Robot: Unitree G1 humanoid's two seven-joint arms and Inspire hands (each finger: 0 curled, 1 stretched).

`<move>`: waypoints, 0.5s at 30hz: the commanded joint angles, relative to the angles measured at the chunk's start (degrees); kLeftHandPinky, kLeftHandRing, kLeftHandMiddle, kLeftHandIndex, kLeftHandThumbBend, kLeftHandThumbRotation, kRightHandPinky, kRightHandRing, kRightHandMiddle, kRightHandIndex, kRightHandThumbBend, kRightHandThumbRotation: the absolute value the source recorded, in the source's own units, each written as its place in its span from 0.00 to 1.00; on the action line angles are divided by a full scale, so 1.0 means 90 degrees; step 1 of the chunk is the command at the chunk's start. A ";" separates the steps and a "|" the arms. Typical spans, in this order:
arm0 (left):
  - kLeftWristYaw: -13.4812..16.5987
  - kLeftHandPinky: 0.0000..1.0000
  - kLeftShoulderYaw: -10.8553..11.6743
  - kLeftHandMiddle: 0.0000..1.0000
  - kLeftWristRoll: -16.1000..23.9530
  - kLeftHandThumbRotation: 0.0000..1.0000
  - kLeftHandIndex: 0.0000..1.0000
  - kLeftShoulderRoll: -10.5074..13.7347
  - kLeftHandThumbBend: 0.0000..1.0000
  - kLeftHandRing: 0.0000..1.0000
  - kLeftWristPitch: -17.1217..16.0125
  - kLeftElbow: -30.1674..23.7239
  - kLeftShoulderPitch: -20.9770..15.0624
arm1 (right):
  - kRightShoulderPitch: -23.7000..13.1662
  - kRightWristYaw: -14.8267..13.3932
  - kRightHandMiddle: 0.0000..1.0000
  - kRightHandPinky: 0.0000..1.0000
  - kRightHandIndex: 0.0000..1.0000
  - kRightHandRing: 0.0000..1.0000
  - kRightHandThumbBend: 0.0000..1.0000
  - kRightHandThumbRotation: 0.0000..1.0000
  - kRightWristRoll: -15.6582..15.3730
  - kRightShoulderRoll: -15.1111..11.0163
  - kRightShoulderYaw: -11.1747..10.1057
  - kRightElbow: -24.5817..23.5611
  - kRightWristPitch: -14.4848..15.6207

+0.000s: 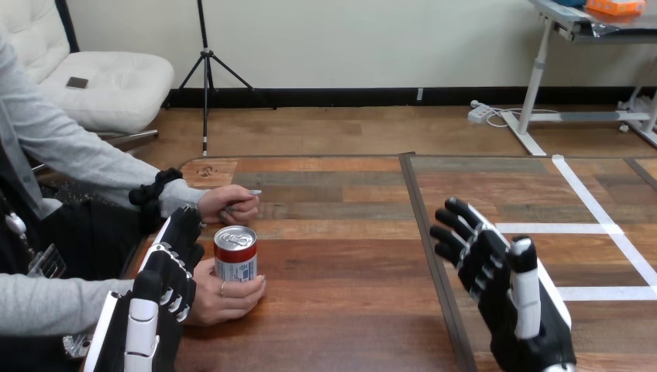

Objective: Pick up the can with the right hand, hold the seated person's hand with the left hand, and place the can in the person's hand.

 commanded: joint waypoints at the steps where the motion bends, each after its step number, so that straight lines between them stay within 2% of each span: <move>1: -0.0012 1.00 0.0073 0.98 -0.0039 1.00 0.95 -0.0074 0.54 1.00 0.0014 -0.0236 -0.0329 | -0.0248 0.0006 0.92 0.96 0.92 0.93 0.91 1.00 0.0083 0.0042 0.0031 -0.0563 -0.0022; 15: 0.0053 1.00 0.0092 0.96 0.0035 1.00 0.94 -0.0046 0.56 1.00 0.0007 -0.0424 -0.0350 | -0.0280 -0.0077 0.92 0.95 0.92 0.92 0.89 1.00 0.0010 0.0011 0.0055 -0.0598 0.0023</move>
